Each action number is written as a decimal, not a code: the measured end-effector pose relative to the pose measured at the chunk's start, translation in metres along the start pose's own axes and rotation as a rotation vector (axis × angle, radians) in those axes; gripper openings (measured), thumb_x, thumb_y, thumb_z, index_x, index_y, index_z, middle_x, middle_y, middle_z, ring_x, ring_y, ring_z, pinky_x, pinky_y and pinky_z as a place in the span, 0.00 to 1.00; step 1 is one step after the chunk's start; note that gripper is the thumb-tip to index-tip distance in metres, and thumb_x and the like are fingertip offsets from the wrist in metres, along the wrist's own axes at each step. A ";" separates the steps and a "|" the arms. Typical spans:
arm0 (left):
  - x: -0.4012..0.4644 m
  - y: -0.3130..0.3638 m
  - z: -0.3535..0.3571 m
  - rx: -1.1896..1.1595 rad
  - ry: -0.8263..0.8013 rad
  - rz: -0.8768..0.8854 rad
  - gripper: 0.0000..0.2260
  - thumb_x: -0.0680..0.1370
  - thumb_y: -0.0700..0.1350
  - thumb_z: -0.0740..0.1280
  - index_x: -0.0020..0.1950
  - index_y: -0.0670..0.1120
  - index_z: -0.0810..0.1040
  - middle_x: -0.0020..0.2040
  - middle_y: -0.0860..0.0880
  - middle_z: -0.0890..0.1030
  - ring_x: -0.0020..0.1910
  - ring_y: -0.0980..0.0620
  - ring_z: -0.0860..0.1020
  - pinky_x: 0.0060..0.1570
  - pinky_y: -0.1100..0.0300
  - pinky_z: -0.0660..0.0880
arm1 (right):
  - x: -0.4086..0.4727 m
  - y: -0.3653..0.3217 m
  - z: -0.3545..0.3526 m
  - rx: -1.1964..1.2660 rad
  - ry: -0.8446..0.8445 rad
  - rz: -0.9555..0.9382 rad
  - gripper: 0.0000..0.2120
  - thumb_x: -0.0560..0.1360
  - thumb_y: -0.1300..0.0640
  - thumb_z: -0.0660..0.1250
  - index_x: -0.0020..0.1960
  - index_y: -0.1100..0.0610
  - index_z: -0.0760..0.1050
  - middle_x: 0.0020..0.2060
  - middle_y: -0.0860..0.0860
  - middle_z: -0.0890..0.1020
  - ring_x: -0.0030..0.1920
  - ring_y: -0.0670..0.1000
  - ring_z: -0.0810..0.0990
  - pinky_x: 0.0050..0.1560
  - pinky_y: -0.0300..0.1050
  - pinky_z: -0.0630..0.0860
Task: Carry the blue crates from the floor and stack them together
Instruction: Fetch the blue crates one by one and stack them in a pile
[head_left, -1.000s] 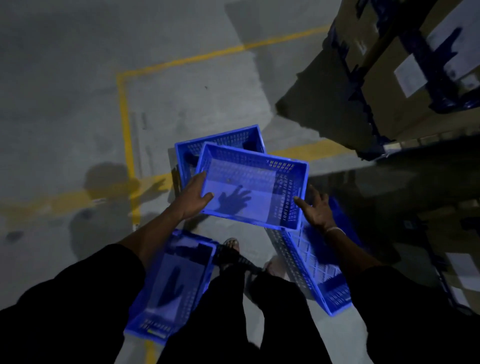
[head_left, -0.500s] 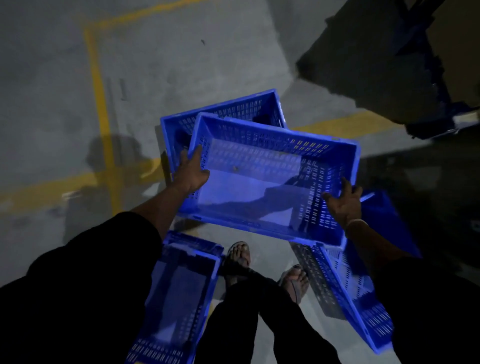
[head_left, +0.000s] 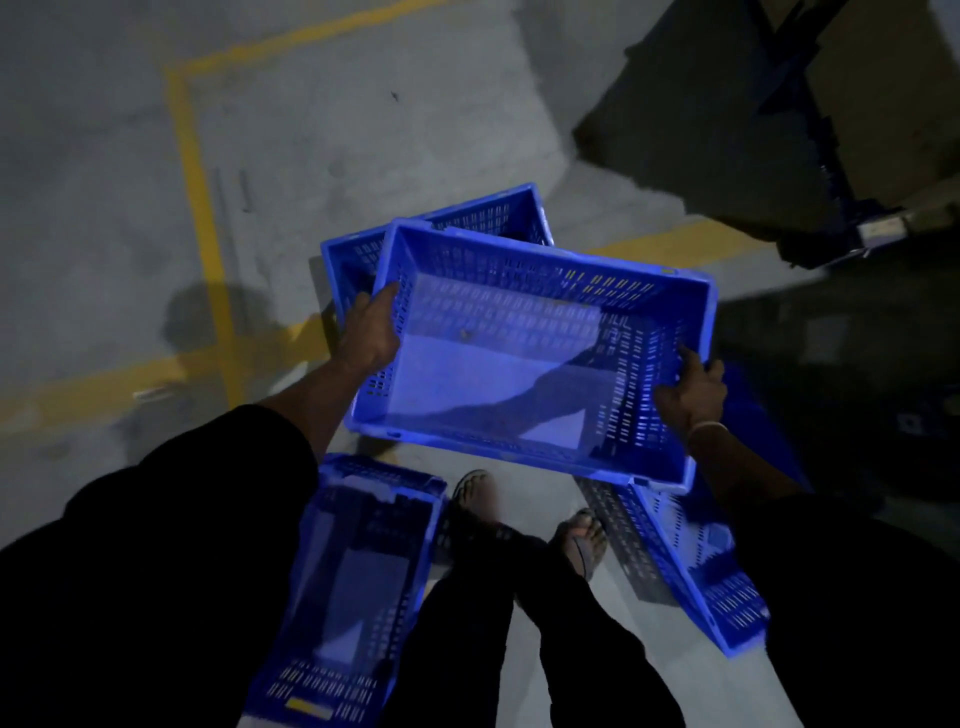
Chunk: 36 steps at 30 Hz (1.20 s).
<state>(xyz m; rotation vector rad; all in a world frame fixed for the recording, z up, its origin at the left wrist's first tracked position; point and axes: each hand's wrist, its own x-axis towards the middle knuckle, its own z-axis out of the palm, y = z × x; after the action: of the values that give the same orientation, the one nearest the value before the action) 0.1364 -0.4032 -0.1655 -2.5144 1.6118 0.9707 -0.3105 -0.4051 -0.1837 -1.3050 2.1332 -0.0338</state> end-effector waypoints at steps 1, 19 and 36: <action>-0.008 0.003 -0.011 0.006 -0.007 0.033 0.34 0.77 0.35 0.65 0.82 0.50 0.60 0.67 0.33 0.68 0.63 0.30 0.73 0.60 0.41 0.74 | -0.011 -0.004 -0.014 -0.002 -0.005 0.009 0.40 0.61 0.50 0.59 0.74 0.48 0.65 0.71 0.63 0.62 0.61 0.71 0.71 0.63 0.60 0.72; -0.209 0.127 -0.189 0.245 -0.096 0.468 0.35 0.81 0.41 0.61 0.84 0.53 0.46 0.76 0.36 0.58 0.56 0.30 0.76 0.48 0.42 0.75 | -0.249 0.048 -0.251 0.133 0.210 -0.001 0.31 0.72 0.68 0.61 0.74 0.54 0.68 0.62 0.63 0.69 0.56 0.65 0.77 0.60 0.51 0.72; -0.350 0.259 -0.117 0.285 -0.173 0.984 0.29 0.81 0.41 0.59 0.82 0.47 0.57 0.64 0.35 0.67 0.51 0.32 0.75 0.51 0.40 0.76 | -0.494 0.242 -0.252 0.356 0.486 0.382 0.28 0.76 0.68 0.58 0.75 0.55 0.65 0.65 0.63 0.67 0.58 0.67 0.73 0.59 0.56 0.71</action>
<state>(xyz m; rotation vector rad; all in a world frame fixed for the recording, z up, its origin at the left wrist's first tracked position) -0.1175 -0.2751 0.1842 -1.3387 2.7030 0.8293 -0.4800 0.0452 0.1832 -0.7155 2.5949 -0.5951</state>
